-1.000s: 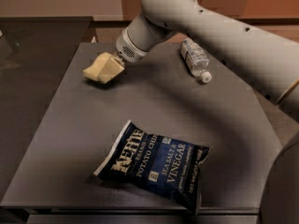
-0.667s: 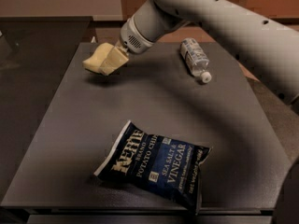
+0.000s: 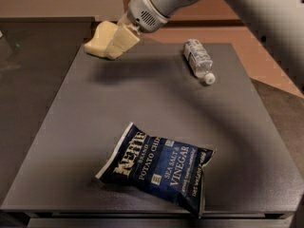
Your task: Pick sponge
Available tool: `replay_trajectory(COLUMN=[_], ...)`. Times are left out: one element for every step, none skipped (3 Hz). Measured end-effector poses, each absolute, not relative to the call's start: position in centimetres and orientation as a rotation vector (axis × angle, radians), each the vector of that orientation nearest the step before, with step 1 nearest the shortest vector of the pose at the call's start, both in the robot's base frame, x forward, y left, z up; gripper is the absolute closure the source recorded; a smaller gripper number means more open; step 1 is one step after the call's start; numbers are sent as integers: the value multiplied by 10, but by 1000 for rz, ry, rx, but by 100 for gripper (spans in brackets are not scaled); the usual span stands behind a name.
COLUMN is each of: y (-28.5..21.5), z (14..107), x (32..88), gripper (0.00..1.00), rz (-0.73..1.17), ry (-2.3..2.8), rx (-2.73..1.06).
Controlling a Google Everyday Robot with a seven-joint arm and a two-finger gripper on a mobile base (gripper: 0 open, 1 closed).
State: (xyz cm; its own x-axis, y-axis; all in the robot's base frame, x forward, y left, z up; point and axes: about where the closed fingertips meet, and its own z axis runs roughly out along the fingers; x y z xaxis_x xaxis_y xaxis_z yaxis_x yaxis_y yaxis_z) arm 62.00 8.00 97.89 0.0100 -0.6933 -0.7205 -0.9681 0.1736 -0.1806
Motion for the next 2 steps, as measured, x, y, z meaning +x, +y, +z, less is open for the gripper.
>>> replay_trajectory(y=[74,74], z=[994,995], x=[613,612], gripper=[100,100], rz=[487,485], ry=[1683,1675], rx=[-1642,-1652])
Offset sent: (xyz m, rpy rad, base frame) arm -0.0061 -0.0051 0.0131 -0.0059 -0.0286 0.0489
